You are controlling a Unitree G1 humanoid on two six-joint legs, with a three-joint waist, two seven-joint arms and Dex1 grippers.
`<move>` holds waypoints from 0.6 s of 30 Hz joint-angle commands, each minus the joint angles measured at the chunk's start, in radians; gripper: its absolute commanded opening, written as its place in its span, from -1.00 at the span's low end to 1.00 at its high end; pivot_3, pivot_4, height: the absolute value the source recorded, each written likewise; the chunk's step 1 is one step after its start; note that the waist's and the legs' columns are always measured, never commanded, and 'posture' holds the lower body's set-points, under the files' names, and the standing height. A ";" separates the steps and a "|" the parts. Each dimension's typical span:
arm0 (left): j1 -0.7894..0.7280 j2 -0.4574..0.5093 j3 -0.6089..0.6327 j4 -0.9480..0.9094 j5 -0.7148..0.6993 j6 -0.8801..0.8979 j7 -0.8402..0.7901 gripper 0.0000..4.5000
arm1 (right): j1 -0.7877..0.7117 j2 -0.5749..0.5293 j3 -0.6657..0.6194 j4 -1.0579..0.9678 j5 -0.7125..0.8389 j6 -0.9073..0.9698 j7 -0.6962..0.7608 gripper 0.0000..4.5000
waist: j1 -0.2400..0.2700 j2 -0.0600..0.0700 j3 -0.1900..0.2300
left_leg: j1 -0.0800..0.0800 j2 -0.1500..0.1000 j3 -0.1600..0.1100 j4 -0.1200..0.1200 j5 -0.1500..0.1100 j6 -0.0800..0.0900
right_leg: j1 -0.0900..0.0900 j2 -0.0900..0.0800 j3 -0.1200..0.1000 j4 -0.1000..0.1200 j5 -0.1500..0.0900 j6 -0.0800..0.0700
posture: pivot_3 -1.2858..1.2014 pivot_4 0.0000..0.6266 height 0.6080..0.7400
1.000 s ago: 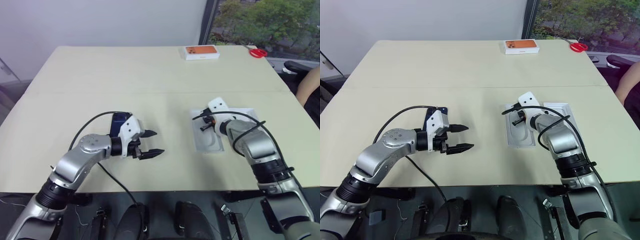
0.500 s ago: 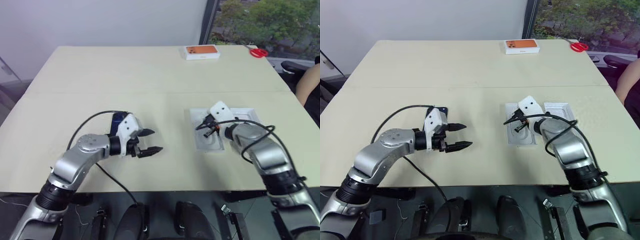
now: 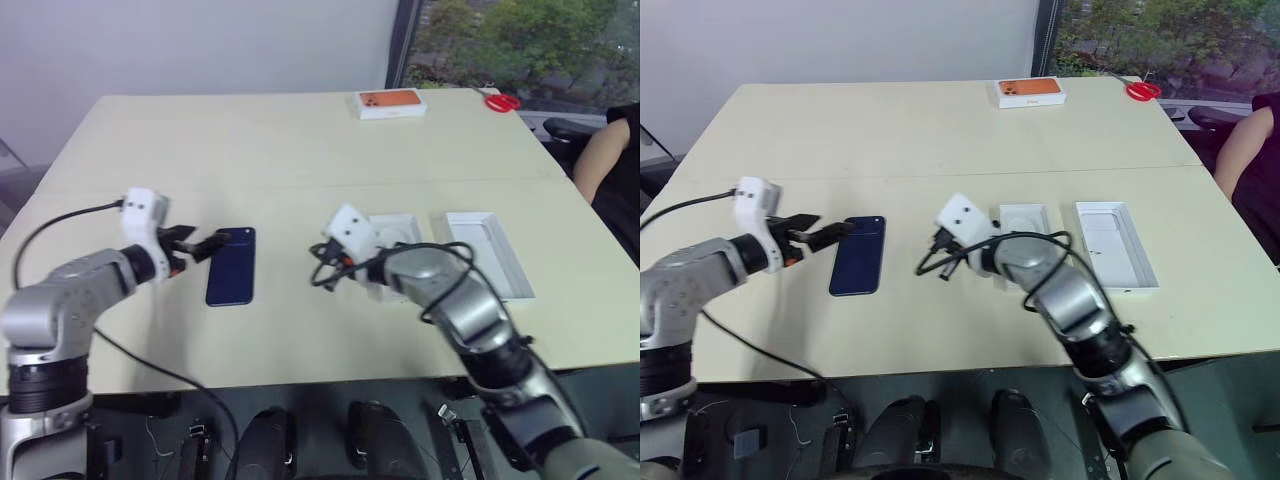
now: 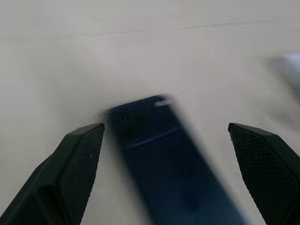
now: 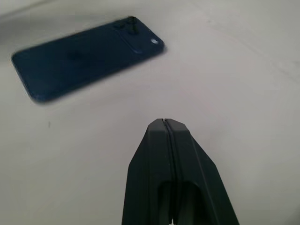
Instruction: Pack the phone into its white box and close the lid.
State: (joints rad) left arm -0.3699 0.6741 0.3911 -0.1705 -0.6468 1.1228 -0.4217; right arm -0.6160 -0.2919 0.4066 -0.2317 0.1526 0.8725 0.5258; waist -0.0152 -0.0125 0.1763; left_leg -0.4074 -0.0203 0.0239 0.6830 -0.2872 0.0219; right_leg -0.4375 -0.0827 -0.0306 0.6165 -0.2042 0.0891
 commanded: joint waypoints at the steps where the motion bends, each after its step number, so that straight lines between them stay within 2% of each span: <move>1: -0.040 -0.004 0.147 0.050 -0.026 0.174 0.105 0.98 | -0.046 0.076 0.029 0.097 -0.037 -0.035 -0.039 -1.00 | 0.004 0.000 0.000 | 0.000 0.000 0.000 0.000 0.000 0.000 | 0.000 0.000 0.000 0.000 0.000 0.000 | 0.03 -0.52 1.00; 4: -0.054 -0.014 0.189 0.064 -0.039 0.318 0.130 0.98 | -0.069 0.137 0.062 0.192 -0.064 -0.065 -0.052 -1.00 | 0.005 -0.002 -0.001 | -0.001 -0.001 -0.001 0.000 0.001 -0.002 | 0.000 0.000 0.000 0.000 0.000 0.000 | 0.03 -0.52 1.00; 8: -0.063 -0.009 0.161 0.082 -0.065 0.468 0.102 0.98 | -0.089 0.176 0.100 0.267 -0.096 -0.104 -0.039 -1.00 | 0.003 -0.002 -0.001 | -0.001 -0.002 -0.001 0.000 0.004 -0.007 | -0.001 -0.001 0.000 0.000 0.000 0.000 | 0.03 -0.52 1.00; 18: -0.049 -0.026 0.072 0.156 -0.253 0.492 0.121 0.98 | -0.095 0.219 0.153 0.320 -0.125 -0.152 0.040 -1.00 | 0.001 -0.001 -0.001 | 0.000 -0.002 -0.001 -0.003 0.005 -0.010 | -0.002 -0.006 0.001 0.002 0.000 0.000 | 0.03 -0.52 1.00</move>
State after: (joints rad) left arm -0.4353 0.6611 0.5024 -0.0391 -0.8532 1.5874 -0.3055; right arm -0.6882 -0.0898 0.5548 0.0991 0.0364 0.7468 0.5562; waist -0.0141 -0.0132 0.1751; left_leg -0.4077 -0.0228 0.0229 0.6804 -0.2826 0.0121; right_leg -0.4399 -0.0888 -0.0299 0.6183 -0.2040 0.0890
